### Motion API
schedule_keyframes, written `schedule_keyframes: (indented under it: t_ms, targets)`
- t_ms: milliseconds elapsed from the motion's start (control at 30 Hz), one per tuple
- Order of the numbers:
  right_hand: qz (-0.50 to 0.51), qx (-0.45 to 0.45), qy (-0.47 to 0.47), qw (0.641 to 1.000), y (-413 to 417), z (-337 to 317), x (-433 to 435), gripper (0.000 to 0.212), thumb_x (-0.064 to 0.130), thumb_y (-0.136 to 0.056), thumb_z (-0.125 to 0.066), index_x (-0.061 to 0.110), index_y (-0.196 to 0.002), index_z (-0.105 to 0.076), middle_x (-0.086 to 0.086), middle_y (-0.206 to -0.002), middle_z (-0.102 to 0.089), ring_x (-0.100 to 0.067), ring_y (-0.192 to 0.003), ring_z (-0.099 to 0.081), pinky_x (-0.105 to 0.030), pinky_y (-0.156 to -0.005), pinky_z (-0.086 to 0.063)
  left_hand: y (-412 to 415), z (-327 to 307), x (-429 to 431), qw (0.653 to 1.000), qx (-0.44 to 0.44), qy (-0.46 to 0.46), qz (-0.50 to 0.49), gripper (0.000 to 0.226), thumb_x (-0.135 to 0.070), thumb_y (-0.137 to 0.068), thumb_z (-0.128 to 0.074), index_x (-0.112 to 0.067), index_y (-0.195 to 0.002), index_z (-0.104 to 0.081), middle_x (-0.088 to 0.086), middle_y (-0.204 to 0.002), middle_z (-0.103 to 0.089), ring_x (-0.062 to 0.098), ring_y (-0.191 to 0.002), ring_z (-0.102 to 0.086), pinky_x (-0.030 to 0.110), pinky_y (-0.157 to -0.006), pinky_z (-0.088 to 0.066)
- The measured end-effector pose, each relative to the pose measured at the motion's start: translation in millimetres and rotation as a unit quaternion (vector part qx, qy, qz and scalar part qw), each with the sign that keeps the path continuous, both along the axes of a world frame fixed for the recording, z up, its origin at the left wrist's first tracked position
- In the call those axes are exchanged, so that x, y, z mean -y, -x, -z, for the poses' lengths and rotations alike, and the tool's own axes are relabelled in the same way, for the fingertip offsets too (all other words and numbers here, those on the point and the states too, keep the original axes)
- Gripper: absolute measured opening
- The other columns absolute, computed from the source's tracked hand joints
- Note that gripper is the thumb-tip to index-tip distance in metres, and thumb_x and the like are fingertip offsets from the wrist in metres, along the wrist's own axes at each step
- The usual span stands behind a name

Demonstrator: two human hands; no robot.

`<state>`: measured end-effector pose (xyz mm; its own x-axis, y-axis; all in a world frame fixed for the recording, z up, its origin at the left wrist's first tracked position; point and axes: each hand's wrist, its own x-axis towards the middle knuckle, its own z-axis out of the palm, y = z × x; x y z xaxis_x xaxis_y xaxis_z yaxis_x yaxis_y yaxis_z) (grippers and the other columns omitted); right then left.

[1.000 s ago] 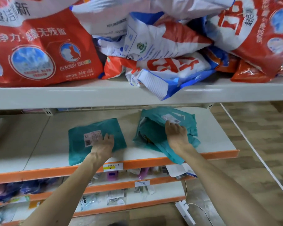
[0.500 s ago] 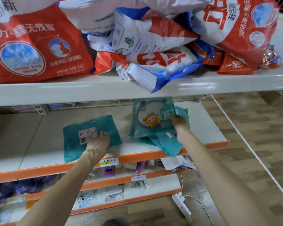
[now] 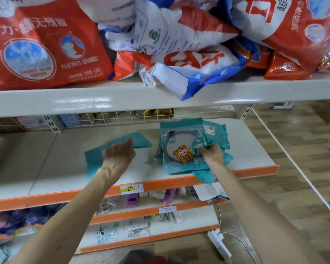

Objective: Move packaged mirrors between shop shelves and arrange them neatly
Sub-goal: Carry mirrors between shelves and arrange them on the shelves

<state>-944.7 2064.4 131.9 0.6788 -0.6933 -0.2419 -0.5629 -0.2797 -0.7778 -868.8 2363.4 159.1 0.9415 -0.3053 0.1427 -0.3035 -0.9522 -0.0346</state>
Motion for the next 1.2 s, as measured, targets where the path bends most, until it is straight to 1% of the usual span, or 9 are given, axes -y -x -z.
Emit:
schedule_keyframes:
  t_ms: [133,233,400,500,633,800,900,1100,1200]
  targets:
    - [0.0,-0.032,-0.021,0.999,-3.8,-9.7,2.5,0.017,0.023,-0.079,-0.067,0.012,-0.093,-0.067,-0.01,-0.088,-0.07,-0.026,-0.078,-0.067,-0.037,-0.068,-0.055,-9.9,-59.0,15.3,0.989,0.092,0.111,0.028,0.01,-0.019,-0.092,-0.061,-0.011,-0.095,-0.059,0.014,-0.072,-0.068,0.037,-0.062,-0.067,0.041,-0.053,-0.051]
    - [-0.004,-0.046,-0.023,0.999,-6.6,-13.7,6.5,0.014,0.02,-0.076,-0.068,0.01,-0.086,-0.067,-0.011,-0.084,-0.071,-0.028,-0.08,-0.069,-0.043,-0.074,-0.057,-20.2,-76.7,10.4,0.969,0.087,0.233,0.012,0.03,-0.026,-0.098,-0.051,-0.002,-0.114,-0.057,0.026,-0.101,-0.064,0.045,-0.088,-0.063,0.049,-0.071,-0.05]
    - [-0.018,-0.045,-0.072,0.996,-10.4,-12.2,10.4,0.016,0.015,-0.072,-0.067,0.01,-0.087,-0.069,-0.013,-0.085,-0.073,-0.028,-0.078,-0.071,-0.046,-0.077,-0.06,-51.6,-50.3,-9.1,0.854,-0.02,0.517,-0.061,0.018,-0.022,-0.092,-0.049,-0.015,-0.092,-0.064,0.006,-0.088,-0.073,0.026,-0.079,-0.069,0.039,-0.069,-0.057]
    - [-0.013,-0.037,-0.094,0.995,-11.8,-13.0,10.4,0.02,0.029,-0.083,-0.07,0.012,-0.093,-0.067,-0.011,-0.088,-0.073,-0.028,-0.081,-0.071,-0.049,-0.082,-0.058,-57.9,-15.9,-19.2,0.828,-0.147,0.517,-0.159,0.016,-0.014,-0.079,-0.055,-0.01,-0.073,-0.069,0.01,-0.079,-0.073,0.032,-0.078,-0.07,0.045,-0.065,-0.058]
    - [-0.015,-0.037,-0.089,0.995,-14.0,-0.1,16.4,0.033,0.045,-0.087,-0.068,0.015,-0.1,-0.064,-0.009,-0.091,-0.072,-0.027,-0.084,-0.07,-0.048,-0.084,-0.058,-35.3,1.7,-22.3,0.818,-0.211,0.501,-0.189,0.022,-0.02,-0.092,-0.061,-0.003,-0.08,-0.067,0.017,-0.084,-0.068,0.031,-0.079,-0.063,0.041,-0.072,-0.05]
    - [0.016,0.004,-0.139,0.99,-11.3,2.9,11.6,0.013,0.018,-0.087,-0.072,0.012,-0.096,-0.065,-0.012,-0.093,-0.071,-0.029,-0.086,-0.07,-0.048,-0.083,-0.058,-38.1,14.1,-43.6,0.78,-0.31,0.501,-0.21,0.009,-0.004,-0.085,-0.07,-0.001,-0.079,-0.064,0.01,-0.08,-0.063,0.028,-0.076,-0.06,0.035,-0.071,-0.053]
    - [0.034,0.007,-0.138,0.99,-4.5,-6.6,5.4,0.013,0.01,-0.085,-0.07,0.008,-0.098,-0.068,-0.013,-0.092,-0.071,-0.03,-0.085,-0.07,-0.046,-0.08,-0.059,-35.7,6.6,-47.9,0.751,-0.312,0.54,-0.215,0.009,0.002,-0.082,-0.071,-0.006,-0.08,-0.067,0.015,-0.085,-0.068,0.031,-0.076,-0.065,0.041,-0.074,-0.057]
    - [0.029,-0.015,-0.058,0.998,3.0,-57.6,-11.5,0.017,0.013,-0.092,-0.061,0.009,-0.075,-0.059,-0.007,-0.071,-0.059,-0.021,-0.063,-0.052,-0.029,-0.056,-0.038,-31.0,-34.2,-46.5,0.749,-0.262,0.57,-0.216,0.027,-0.015,-0.079,-0.08,0.003,-0.098,-0.071,0.017,-0.087,-0.071,0.018,-0.057,-0.056,0.018,-0.043,-0.042]
    - [0.005,0.013,-0.053,0.999,10.7,-82.7,-22.1,0.02,0.011,-0.092,-0.061,0.012,-0.073,-0.057,-0.006,-0.069,-0.058,-0.019,-0.062,-0.051,-0.027,-0.053,-0.037,-18.1,-47.3,-52.7,0.72,-0.256,0.606,-0.222,0.039,-0.02,-0.08,-0.079,0.005,-0.108,-0.068,0.017,-0.095,-0.07,0.026,-0.077,-0.066,0.033,-0.069,-0.058]
